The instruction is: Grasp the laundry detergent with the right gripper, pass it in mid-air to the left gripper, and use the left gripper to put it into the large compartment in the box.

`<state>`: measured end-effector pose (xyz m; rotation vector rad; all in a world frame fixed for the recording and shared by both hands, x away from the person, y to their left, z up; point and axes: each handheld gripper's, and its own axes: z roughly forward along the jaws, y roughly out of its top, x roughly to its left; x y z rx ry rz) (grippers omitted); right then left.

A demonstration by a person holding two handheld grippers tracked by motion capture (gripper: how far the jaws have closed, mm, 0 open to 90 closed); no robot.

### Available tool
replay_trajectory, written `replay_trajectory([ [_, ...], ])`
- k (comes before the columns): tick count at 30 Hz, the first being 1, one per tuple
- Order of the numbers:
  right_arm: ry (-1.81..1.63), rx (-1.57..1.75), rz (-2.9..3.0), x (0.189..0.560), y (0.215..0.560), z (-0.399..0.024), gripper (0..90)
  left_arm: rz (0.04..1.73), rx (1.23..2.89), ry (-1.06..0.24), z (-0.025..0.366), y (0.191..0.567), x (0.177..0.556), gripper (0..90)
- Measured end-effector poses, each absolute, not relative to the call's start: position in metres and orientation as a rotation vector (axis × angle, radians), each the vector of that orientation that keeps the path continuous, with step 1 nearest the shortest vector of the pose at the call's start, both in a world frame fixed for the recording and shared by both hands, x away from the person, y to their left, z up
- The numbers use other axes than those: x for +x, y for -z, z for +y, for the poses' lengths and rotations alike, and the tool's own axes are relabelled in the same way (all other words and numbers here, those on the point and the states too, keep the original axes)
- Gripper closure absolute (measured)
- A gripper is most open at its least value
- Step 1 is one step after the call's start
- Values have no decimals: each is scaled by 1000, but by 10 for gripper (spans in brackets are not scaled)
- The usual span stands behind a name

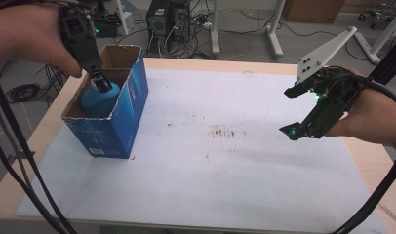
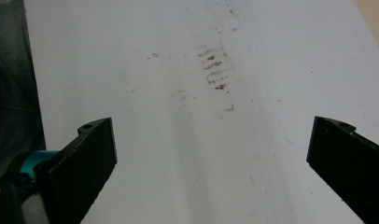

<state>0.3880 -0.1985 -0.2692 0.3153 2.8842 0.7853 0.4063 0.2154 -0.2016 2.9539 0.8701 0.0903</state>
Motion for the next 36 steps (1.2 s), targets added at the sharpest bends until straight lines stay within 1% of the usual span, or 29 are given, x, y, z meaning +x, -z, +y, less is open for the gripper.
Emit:
replay_trajectory([
  [2,-770,305,2894,389,269,-198,6,835,2971,-95,208,199,405,133],
  [9,-728,288,2919,395,263,-196,6,691,3005,-59,181,197,403,117],
  [14,-651,268,2946,402,264,-193,6,622,3028,-55,165,200,404,91],
  [15,-638,263,2956,403,265,-193,6,605,3034,-51,162,201,404,75],
  [19,-562,231,2991,408,269,-192,6,552,3043,-35,153,204,405,64],
  [24,-532,213,2997,413,272,-192,7,541,3052,-29,144,209,408,61],
  [26,-519,204,3006,415,274,-192,7,526,3058,-30,140,212,410,34],
  [29,-491,193,3014,417,275,-190,7,488,3063,-19,133,214,412,16],
  [36,-449,187,3037,421,278,-187,6,412,3066,-11,120,222,417,16],
])
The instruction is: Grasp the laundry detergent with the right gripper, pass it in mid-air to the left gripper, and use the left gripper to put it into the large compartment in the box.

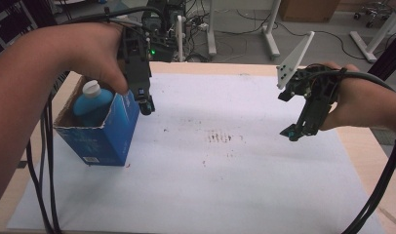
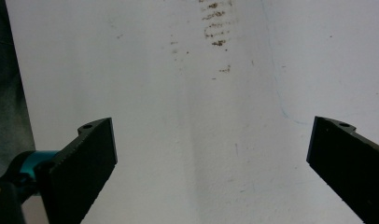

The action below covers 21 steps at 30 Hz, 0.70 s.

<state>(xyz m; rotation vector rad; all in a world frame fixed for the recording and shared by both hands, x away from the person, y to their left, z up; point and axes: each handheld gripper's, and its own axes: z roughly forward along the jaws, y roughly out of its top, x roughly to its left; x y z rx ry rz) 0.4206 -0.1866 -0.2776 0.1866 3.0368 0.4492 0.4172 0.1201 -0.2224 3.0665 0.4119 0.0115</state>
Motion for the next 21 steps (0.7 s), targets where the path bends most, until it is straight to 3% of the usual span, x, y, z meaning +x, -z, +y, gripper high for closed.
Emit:
replay_trajectory([
  [21,-401,200,3079,430,289,-186,6,331,3063,-10,99,229,419,16],
])
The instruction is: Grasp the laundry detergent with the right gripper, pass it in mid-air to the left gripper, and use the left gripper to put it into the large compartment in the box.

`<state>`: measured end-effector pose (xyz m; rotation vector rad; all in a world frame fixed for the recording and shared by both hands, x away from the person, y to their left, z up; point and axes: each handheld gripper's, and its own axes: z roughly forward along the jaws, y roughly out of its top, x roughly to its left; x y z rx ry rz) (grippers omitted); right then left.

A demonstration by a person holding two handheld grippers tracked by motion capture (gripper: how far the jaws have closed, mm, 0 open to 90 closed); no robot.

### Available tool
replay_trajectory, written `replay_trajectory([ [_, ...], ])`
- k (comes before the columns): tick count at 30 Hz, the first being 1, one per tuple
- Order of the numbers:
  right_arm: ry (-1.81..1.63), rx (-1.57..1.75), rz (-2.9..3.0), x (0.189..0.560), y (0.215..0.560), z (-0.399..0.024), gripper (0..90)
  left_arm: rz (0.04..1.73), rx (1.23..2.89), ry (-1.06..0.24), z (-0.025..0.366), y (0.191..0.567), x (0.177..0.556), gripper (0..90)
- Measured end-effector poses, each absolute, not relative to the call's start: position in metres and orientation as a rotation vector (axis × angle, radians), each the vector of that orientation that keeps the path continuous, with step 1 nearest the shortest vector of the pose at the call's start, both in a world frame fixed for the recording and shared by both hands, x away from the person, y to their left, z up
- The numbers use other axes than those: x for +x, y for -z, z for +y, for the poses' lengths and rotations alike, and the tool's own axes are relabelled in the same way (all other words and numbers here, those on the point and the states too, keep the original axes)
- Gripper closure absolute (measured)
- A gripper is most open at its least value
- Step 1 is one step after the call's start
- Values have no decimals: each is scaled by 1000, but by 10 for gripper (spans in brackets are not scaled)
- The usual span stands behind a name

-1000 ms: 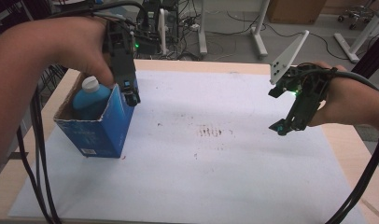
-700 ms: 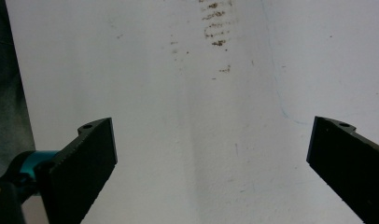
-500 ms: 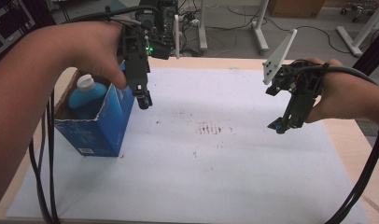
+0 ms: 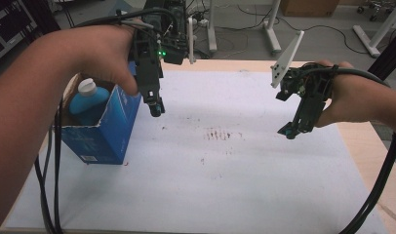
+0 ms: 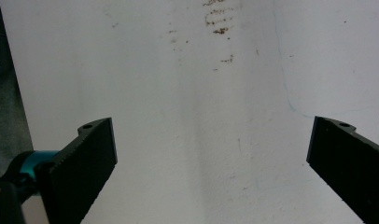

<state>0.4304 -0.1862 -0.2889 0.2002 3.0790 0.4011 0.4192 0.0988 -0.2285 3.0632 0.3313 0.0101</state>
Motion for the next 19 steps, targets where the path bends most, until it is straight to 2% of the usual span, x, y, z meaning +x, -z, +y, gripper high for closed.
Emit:
replay_trajectory([
  [19,-425,194,3083,430,288,-186,6,300,3073,-27,88,232,419,16],
])
